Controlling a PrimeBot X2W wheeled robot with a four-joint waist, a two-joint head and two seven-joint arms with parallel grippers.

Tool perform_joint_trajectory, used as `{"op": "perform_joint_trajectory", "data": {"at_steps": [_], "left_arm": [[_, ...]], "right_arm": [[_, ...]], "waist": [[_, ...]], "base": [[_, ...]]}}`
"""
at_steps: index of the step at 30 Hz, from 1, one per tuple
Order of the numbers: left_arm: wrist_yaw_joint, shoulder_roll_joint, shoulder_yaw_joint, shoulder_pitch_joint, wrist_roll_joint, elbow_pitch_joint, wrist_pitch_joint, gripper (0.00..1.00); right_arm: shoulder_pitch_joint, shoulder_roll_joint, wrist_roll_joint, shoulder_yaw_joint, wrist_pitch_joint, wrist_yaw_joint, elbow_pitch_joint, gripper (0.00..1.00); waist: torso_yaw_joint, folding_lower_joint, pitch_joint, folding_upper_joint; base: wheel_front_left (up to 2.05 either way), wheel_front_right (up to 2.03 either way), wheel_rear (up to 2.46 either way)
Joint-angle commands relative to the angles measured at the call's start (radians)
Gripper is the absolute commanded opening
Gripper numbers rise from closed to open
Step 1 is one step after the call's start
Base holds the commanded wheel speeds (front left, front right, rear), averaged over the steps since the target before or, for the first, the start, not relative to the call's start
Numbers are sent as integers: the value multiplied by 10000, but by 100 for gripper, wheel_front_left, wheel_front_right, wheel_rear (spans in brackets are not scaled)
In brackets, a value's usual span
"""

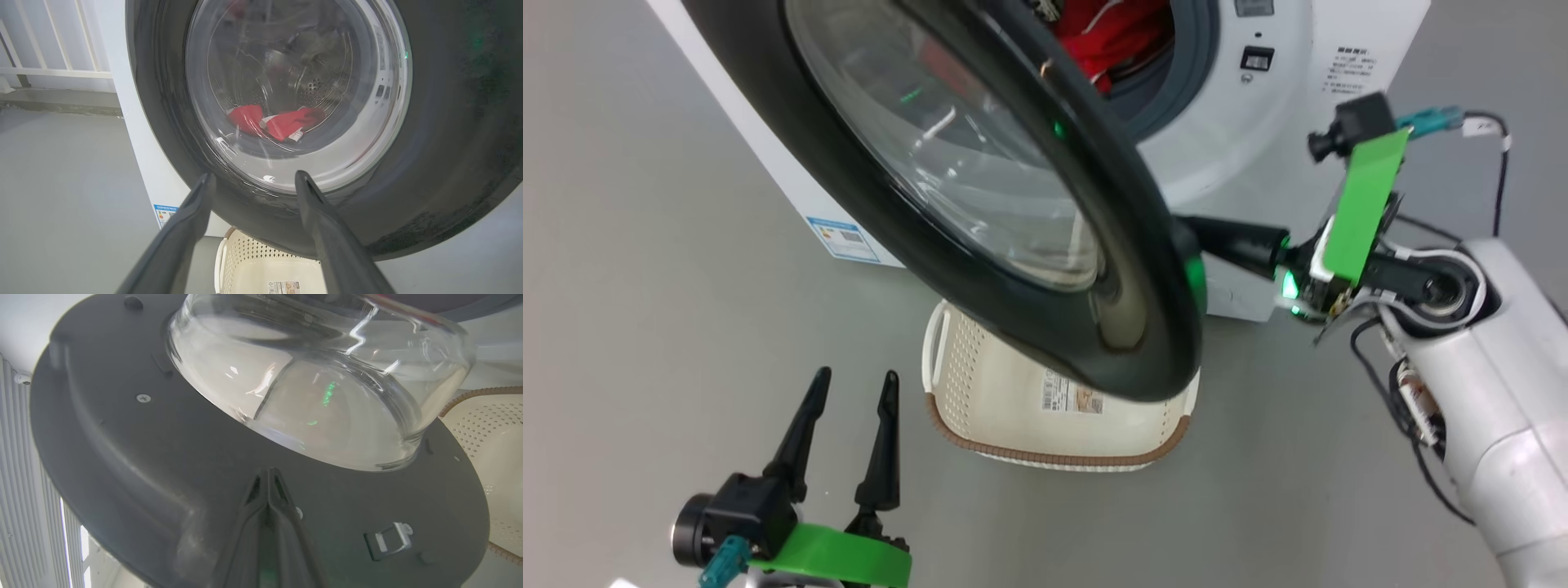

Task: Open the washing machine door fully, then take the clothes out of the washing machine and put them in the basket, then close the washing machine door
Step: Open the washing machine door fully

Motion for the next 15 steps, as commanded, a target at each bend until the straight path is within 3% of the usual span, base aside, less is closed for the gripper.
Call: {"op": "perform_joint_trajectory", "data": {"at_steps": [1,15], "left_arm": [[63,179,327,47,45,-195,-92,100],[197,179,345,379,35,-195,-92,100]], "right_arm": [[320,280,49,215,150,17,-450,0],[1387,865,-103,641,584,17,-1350,0]], "waist": [[147,0,-209,0],[939,0,-666,0]], "base": [[0,0,0],[0,0,0]]}}
